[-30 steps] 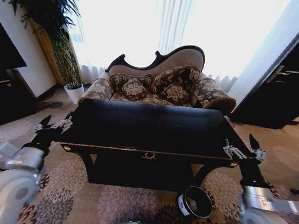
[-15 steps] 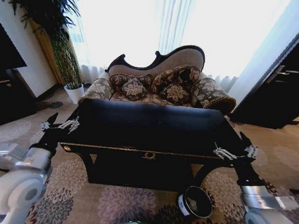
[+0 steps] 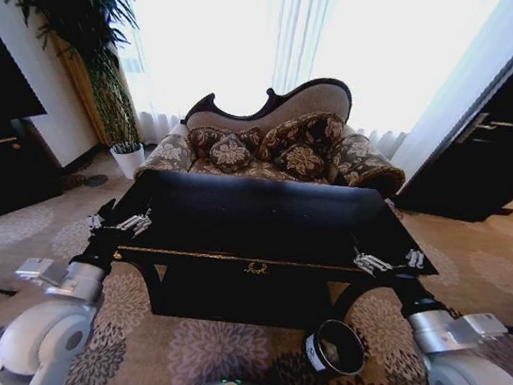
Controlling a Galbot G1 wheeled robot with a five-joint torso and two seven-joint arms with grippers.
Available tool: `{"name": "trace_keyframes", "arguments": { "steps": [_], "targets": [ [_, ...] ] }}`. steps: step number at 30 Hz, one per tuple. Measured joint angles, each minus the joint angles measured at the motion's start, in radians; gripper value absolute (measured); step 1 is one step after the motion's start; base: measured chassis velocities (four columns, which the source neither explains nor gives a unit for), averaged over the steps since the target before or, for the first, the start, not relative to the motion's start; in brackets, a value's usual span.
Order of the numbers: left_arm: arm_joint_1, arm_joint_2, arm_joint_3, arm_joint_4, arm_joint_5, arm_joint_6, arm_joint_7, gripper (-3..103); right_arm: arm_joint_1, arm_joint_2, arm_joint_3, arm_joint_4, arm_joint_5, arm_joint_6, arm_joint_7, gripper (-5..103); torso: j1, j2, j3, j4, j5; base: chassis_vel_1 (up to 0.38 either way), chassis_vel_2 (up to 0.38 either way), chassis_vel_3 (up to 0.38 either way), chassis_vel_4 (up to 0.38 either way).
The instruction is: Move to the front of the table and place the trash on the table into the trash bin.
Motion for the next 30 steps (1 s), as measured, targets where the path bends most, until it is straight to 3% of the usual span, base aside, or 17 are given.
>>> {"name": "trace_keyframes", "arguments": {
  "steps": [9, 30],
  "targets": [
    [-0.009, 0.002, 0.0, -0.01, -0.02, 0.008, -0.01, 100, -0.001, 0.011, 0.001, -0.01, 0.0, 0.033, -0.058, 100, 0.0, 0.0, 0.0, 0.0, -0.0001, 0.0, 0.0, 0.0, 0.0],
    [-0.012, 0.011, -0.006, -0.017, -0.028, 0.01, -0.013, 100, -0.025, 0.043, 0.029, -0.004, 0.013, 0.056, -0.081, 100, 0.001, 0.0, 0.0, 0.0001, -0.0003, 0.046, -0.043, -0.046, 0.045]
  ]
}}
